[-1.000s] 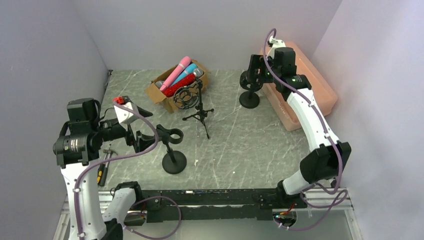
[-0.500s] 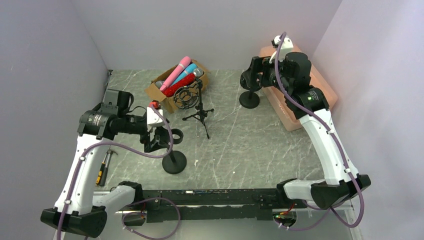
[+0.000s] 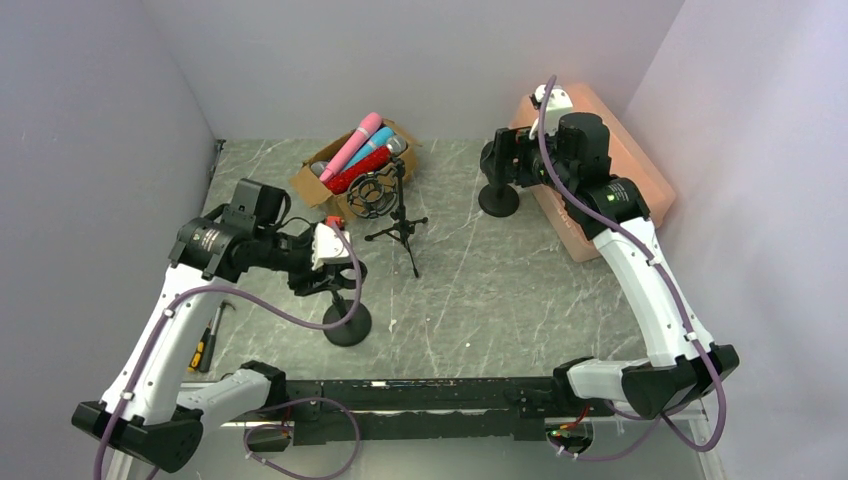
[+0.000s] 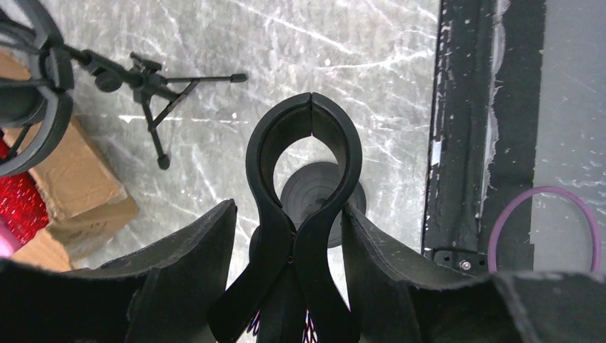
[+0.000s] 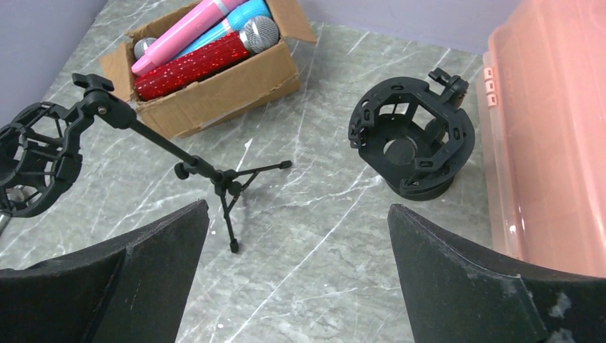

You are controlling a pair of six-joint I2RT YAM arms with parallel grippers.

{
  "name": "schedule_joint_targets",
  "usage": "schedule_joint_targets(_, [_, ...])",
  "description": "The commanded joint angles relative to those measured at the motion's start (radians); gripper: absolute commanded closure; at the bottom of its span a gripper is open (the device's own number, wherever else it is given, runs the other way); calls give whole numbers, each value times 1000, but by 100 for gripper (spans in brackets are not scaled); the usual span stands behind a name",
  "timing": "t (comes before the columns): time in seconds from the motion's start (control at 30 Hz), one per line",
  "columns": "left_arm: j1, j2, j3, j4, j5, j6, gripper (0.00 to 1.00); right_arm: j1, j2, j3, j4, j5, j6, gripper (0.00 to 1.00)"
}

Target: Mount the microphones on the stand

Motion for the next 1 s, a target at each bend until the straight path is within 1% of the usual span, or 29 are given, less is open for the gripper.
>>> schedule_joint_targets(0.0, [-1, -16, 86, 66, -168, 30, 93, 8, -8, 2, 23, -34, -2, 1])
schedule_joint_targets(0.13, [8, -19, 131, 93, -335, 99, 95, 14, -14, -10, 30, -43, 0, 1])
schedule_joint_targets(0.17, [28, -23, 124, 115, -356, 126, 96, 16, -15, -12, 32, -46, 1, 1])
schedule_joint_targets(0.23, [101, -29, 99, 173, -352, 165, 94, 19, -16, -19, 39, -52, 7, 1])
schedule_joint_targets(0.33, [273, 23, 116, 234, -263, 190, 93, 27, -13, -25, 48, -61, 17, 1])
schedule_joint_targets(0.43, [425, 131, 168, 237, -167, 194, 93, 41, -1, -23, 51, -65, 24, 1])
schedule_joint_targets(0.5, [497, 191, 194, 249, -111, 194, 92, 52, 6, -22, 55, -63, 29, 1])
schedule_joint_targets(0.57, [557, 232, 199, 297, -50, 177, 92, 70, 13, -15, 57, -53, 33, 1])
schedule_joint_targets(0.7, [647, 289, 199, 386, 83, 138, 88, 119, 34, 10, 57, -49, 38, 0])
schedule_joint_targets(0.73, [663, 308, 207, 399, 107, 122, 85, 138, 42, 18, 56, -50, 40, 0])
schedule_joint_targets(0.77, [676, 330, 221, 403, 129, 106, 79, 161, 50, 25, 54, -50, 39, 0])
schedule_joint_targets(0.9, [724, 428, 292, 352, 168, 91, 41, 269, 77, 34, 51, -23, 27, 0])
schedule_joint_targets(0.97, [747, 436, 289, 370, 188, 69, 21, 309, 85, 18, 60, -3, 18, 0])
